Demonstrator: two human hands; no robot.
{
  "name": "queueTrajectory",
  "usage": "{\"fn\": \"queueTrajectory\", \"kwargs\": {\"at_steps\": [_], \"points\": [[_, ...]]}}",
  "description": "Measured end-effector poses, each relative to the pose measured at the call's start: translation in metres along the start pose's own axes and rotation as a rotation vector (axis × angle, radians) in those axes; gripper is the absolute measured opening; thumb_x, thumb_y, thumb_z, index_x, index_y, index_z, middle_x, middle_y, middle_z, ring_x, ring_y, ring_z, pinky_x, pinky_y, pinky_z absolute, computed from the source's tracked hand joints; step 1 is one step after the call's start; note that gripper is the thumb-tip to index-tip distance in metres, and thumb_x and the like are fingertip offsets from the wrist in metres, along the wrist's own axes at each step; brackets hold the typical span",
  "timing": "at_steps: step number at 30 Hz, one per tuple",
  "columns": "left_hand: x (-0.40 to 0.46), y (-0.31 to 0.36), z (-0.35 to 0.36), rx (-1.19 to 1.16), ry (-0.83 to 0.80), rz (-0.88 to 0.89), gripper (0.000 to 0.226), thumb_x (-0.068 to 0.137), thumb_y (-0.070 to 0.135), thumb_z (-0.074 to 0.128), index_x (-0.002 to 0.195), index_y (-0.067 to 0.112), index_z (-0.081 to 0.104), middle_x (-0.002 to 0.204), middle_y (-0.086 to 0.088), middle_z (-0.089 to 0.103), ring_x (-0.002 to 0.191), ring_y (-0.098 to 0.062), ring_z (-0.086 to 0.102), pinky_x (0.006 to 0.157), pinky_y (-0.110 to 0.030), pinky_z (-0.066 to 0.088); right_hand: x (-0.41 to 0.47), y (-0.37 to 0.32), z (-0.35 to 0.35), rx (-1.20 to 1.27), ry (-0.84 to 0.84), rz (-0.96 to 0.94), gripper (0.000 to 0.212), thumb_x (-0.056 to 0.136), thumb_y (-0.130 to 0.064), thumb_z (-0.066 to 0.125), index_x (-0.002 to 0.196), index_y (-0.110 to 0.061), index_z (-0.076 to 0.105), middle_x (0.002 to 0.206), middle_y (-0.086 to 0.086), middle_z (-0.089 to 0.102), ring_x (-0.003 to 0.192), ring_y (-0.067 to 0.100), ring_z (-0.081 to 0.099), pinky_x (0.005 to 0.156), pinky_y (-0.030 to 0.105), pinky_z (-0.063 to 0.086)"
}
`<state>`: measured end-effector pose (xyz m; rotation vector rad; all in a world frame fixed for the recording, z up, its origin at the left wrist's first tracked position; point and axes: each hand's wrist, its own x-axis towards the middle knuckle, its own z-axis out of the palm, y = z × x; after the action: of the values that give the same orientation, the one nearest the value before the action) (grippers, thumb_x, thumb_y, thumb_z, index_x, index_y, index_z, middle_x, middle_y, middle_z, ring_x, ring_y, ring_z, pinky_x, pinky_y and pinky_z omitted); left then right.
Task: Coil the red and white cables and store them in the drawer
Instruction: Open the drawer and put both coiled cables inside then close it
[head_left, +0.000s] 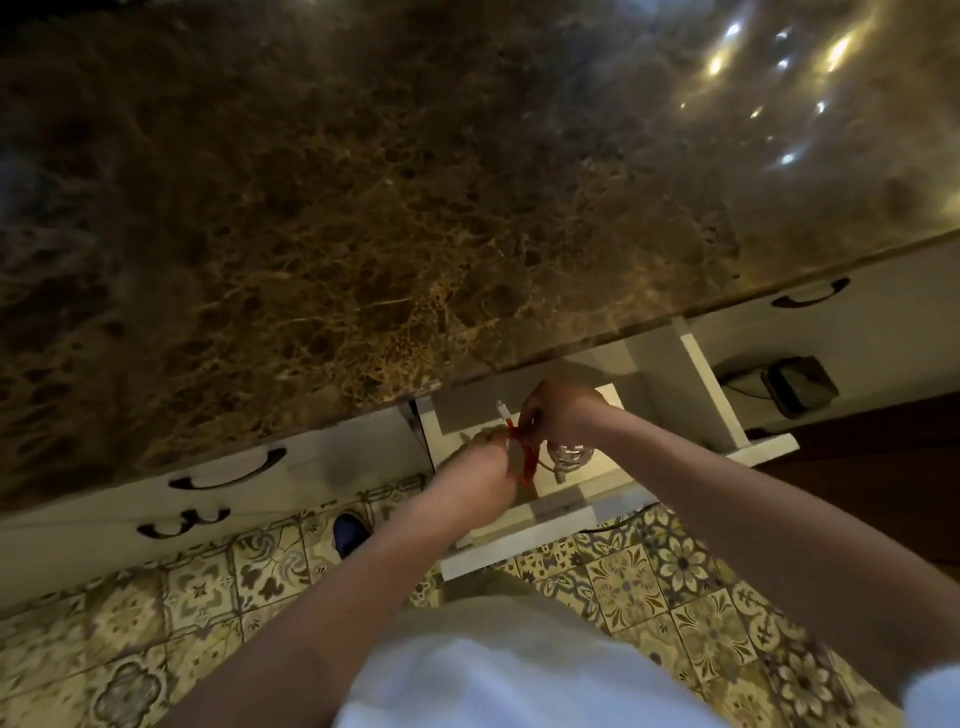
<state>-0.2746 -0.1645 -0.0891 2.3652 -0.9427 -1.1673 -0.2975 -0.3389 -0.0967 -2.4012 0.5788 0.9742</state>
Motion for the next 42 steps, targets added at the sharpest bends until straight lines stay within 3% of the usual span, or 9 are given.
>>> {"fn": "queueTrajectory", "kwargs": {"at_steps": [3, 9, 15, 23, 28, 32, 36, 39, 42], "points": [[0.005, 0.001, 0.002, 0.098, -0.032, -0.012, 0.035, 0.099, 0.016, 0.049, 0.132, 0.011, 0.058, 0.123, -0.009, 0.064, 0.102, -0.026, 0.064, 0.091, -0.042, 0.058, 0.013, -0.005, 0.002, -0.022, -0.022, -0.017, 0.014, 0.09, -0.028, 0.072, 0.094, -0.018, 0.081, 0.091, 0.0, 0.08, 0.076, 0.017, 0.075, 0.067, 0.027, 0.057], [-0.022, 0.005, -0.028, -0.088, 0.221, 0.104, 0.039, 0.109, 0.025, 0.048, 0.145, 0.015, 0.054, 0.139, -0.006, 0.059, 0.125, -0.024, 0.059, 0.108, -0.038, 0.048, 0.028, -0.009, 0.015, -0.178, 0.051, -0.07, 0.028, 0.096, -0.033, 0.064, 0.112, -0.014, 0.076, 0.119, 0.008, 0.074, 0.113, 0.029, 0.069, 0.093, 0.036, 0.054], [-0.048, -0.019, -0.044, -0.138, 0.351, 0.172, 0.03, 0.106, 0.015, 0.053, 0.132, 0.017, 0.066, 0.125, 0.002, 0.066, 0.102, -0.008, 0.059, 0.092, -0.022, 0.046, 0.035, -0.005, 0.026, -0.254, 0.105, -0.056, 0.04, 0.088, -0.053, 0.071, 0.111, -0.021, 0.079, 0.117, 0.001, 0.077, 0.113, 0.024, 0.071, 0.092, 0.031, 0.056], [-0.058, -0.024, -0.03, -0.196, 0.388, 0.235, 0.028, 0.104, 0.03, 0.057, 0.127, 0.019, 0.069, 0.121, 0.007, 0.068, 0.107, -0.006, 0.061, 0.097, -0.035, 0.055, 0.006, -0.001, 0.002, -0.145, 0.135, -0.042, 0.035, 0.09, -0.048, 0.069, 0.118, -0.027, 0.075, 0.124, -0.005, 0.073, 0.116, 0.02, 0.067, 0.096, 0.031, 0.054], [-0.059, -0.021, -0.025, -0.16, 0.481, 0.329, 0.041, 0.1, 0.044, 0.055, 0.131, 0.02, 0.067, 0.138, 0.003, 0.062, 0.13, -0.007, 0.054, 0.109, -0.034, 0.049, -0.074, 0.023, 0.007, 0.165, 0.7, -0.167, 0.02, 0.095, -0.028, 0.07, 0.113, -0.02, 0.077, 0.109, -0.004, 0.077, 0.093, 0.015, 0.071, 0.082, 0.039, 0.06], [-0.058, -0.019, -0.021, -0.06, 0.583, 0.339, 0.057, 0.102, 0.046, 0.051, 0.148, 0.013, 0.052, 0.158, -0.003, 0.048, 0.148, -0.015, 0.041, 0.117, -0.026, 0.033, -0.123, 0.052, 0.035, 0.217, 1.071, -0.173, 0.036, 0.098, -0.026, 0.059, 0.126, -0.008, 0.071, 0.127, 0.008, 0.071, 0.118, 0.022, 0.063, 0.099, 0.035, 0.053], [-0.07, -0.017, 0.005, 0.072, 0.65, 0.441, 0.064, 0.105, 0.044, 0.05, 0.155, 0.004, 0.043, 0.168, -0.008, 0.033, 0.161, -0.025, 0.019, 0.128, -0.04, 0.027, -0.155, 0.075, 0.083, 0.205, 1.164, -0.108, 0.055, 0.101, -0.029, 0.05, 0.146, 0.003, 0.051, 0.157, 0.02, 0.047, 0.151, 0.033, 0.038, 0.123, 0.047, 0.034], [-0.083, -0.016, 0.023, 0.13, 0.7, 0.5, 0.071, 0.103, 0.047, 0.055, 0.155, 0.0, 0.04, 0.169, -0.014, 0.031, 0.161, -0.032, 0.017, 0.123, -0.059, 0.032, -0.165, 0.081, 0.121, 0.204, 1.199, -0.082, 0.066, 0.101, -0.032, 0.049, 0.153, 0.008, 0.038, 0.166, 0.024, 0.031, 0.157, 0.039, 0.024, 0.123, 0.062, 0.029], [-0.093, -0.017, 0.039, 0.16, 0.731, 0.531, 0.077, 0.103, 0.05, 0.056, 0.153, -0.006, 0.04, 0.168, -0.019, 0.03, 0.16, -0.039, 0.017, 0.128, -0.056, 0.021, -0.166, 0.084, 0.151, 0.197, 1.18, -0.026, 0.071, 0.101, -0.035, 0.049, 0.156, 0.006, 0.033, 0.168, 0.023, 0.026, 0.159, 0.039, 0.02, 0.122, 0.064, 0.027]]}}
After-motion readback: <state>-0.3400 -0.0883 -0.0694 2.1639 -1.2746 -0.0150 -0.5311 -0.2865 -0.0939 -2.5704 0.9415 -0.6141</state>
